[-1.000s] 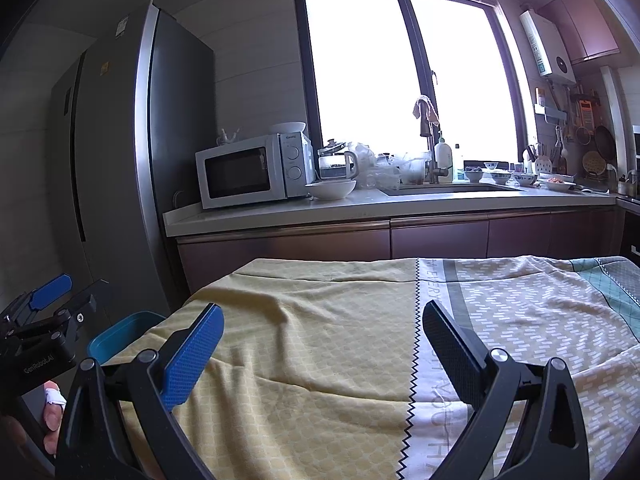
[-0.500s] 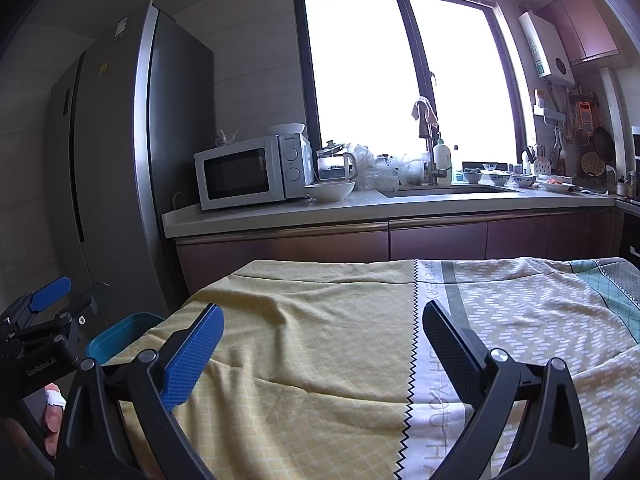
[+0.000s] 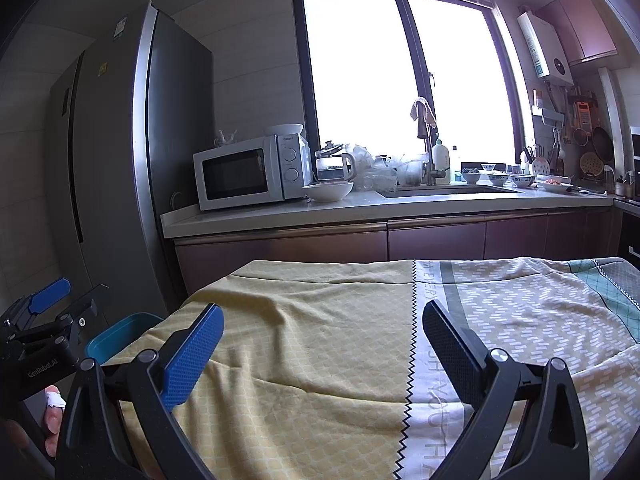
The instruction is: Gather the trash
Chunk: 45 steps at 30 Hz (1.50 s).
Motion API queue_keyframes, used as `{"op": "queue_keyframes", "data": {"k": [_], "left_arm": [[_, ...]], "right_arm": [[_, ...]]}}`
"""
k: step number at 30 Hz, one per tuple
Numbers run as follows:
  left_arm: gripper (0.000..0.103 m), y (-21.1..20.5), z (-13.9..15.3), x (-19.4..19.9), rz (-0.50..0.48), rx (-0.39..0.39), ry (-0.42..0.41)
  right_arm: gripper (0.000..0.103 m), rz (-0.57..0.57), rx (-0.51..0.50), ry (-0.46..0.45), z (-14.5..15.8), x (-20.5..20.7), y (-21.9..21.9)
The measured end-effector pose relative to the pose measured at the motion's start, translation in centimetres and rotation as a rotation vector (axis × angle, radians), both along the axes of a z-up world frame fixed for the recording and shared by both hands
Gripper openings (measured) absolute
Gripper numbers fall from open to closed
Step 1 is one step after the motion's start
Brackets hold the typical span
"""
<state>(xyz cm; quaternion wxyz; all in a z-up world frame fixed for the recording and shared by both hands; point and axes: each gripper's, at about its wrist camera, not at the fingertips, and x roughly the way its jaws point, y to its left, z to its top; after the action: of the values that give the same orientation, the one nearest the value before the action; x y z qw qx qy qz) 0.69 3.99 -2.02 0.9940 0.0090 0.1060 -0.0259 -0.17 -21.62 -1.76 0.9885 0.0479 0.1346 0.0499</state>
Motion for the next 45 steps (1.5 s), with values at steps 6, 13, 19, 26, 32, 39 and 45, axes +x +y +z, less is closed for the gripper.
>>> {"op": "queue_keyframes", "data": {"k": [6, 13, 19, 26, 32, 39, 45], "left_arm": [[0.097, -0.01, -0.13, 0.01, 0.001, 0.003, 0.002], [0.097, -0.07, -0.17, 0.08, 0.002, 0.002, 0.005], [0.097, -0.11, -0.37, 0.18, 0.003, 0.004, 0.008], [0.097, -0.17, -0.32, 0.11, 0.005, 0.006, 0.009], [0.097, -0.24, -0.27, 0.06, 0.006, 0.008, 0.009], [0.097, -0.25, -0.27, 0.06, 0.005, 0.007, 0.010], [0.097, -0.39, -0.28, 0.09, 0.004, 0.009, 0.011]], "right_arm": [[0.096, -0.005, 0.001, -0.004, -0.03, -0.02, -0.01], [0.096, -0.008, 0.002, -0.005, -0.12, -0.19, 0.05], [0.096, -0.007, 0.003, -0.006, -0.14, -0.19, 0.03], [0.096, -0.011, 0.003, -0.007, -0.16, -0.11, 0.05], [0.096, -0.015, 0.004, -0.009, -0.16, -0.17, 0.08], [0.096, -0.017, 0.006, -0.010, -0.15, -0.34, 0.06], [0.096, -0.019, 0.006, -0.010, -0.12, -0.46, 0.10]]}}
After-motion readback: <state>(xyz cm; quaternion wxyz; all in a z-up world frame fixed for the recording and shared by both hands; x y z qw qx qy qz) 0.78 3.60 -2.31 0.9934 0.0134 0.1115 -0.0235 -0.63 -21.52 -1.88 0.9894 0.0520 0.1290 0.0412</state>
